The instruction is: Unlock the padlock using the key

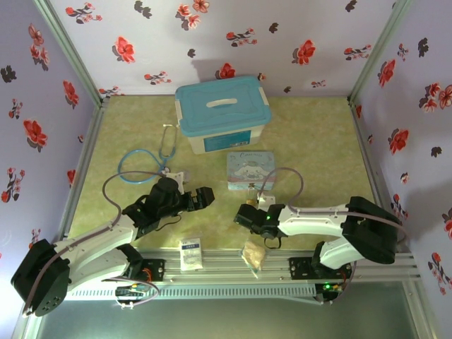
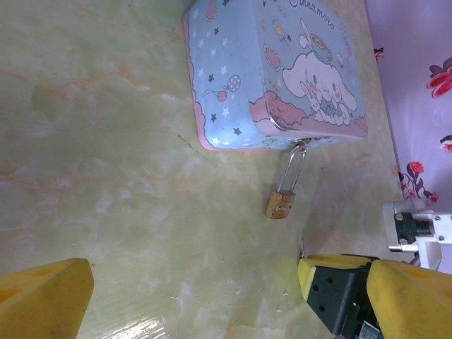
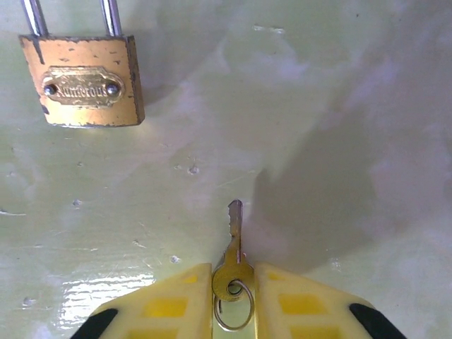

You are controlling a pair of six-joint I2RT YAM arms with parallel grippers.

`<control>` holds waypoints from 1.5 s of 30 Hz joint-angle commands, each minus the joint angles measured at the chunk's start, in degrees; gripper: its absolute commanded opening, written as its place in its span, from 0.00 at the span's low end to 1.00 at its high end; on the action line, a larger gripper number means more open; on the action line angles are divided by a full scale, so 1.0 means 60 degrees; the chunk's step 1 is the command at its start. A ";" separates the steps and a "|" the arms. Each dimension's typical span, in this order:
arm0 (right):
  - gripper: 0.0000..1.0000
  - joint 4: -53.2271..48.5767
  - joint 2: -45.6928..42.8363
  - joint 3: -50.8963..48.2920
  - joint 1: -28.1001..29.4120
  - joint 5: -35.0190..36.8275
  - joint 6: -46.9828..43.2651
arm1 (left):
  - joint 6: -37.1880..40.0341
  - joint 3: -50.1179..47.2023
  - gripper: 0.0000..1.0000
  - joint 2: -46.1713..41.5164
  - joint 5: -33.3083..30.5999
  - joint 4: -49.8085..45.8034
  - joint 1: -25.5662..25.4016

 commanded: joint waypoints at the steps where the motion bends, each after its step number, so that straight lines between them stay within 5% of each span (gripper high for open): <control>1: 0.16 -0.0019 -0.0028 -0.0536 0.0150 -0.0671 0.0266 | -0.0199 -0.0119 1.00 -0.0060 -0.0313 0.0241 -0.0090; 6: 0.02 -0.0101 -0.0387 -0.0790 0.0130 -0.0507 -0.0073 | -0.0226 -0.0262 1.00 0.0057 -0.0247 0.1151 -0.0308; 15: 0.00 0.0112 -0.2317 -0.1423 -0.0170 -0.0742 -0.1943 | 0.0007 0.0093 0.99 0.0973 -0.0294 0.2500 -0.1118; 19: 0.00 0.0441 -0.4079 -0.1681 -0.0497 -0.1572 -0.3607 | 0.0254 -0.0238 0.98 0.1137 -0.0294 0.4445 -0.1651; 26: 0.00 0.1667 -0.6647 -0.2154 -0.1149 -0.3252 -0.5155 | 0.0294 -0.0097 0.90 0.1800 -0.0174 0.5430 -0.2009; 37: 0.00 0.2803 -0.6671 -0.1573 -0.1195 -0.4878 -0.6364 | 0.0265 0.0907 0.60 0.3530 0.0507 0.5718 -0.2696; 45: 0.00 0.3371 -0.6684 -0.1676 -0.1195 -0.4775 -0.6634 | -0.1531 0.0472 0.63 0.4412 0.0490 0.7261 -0.2767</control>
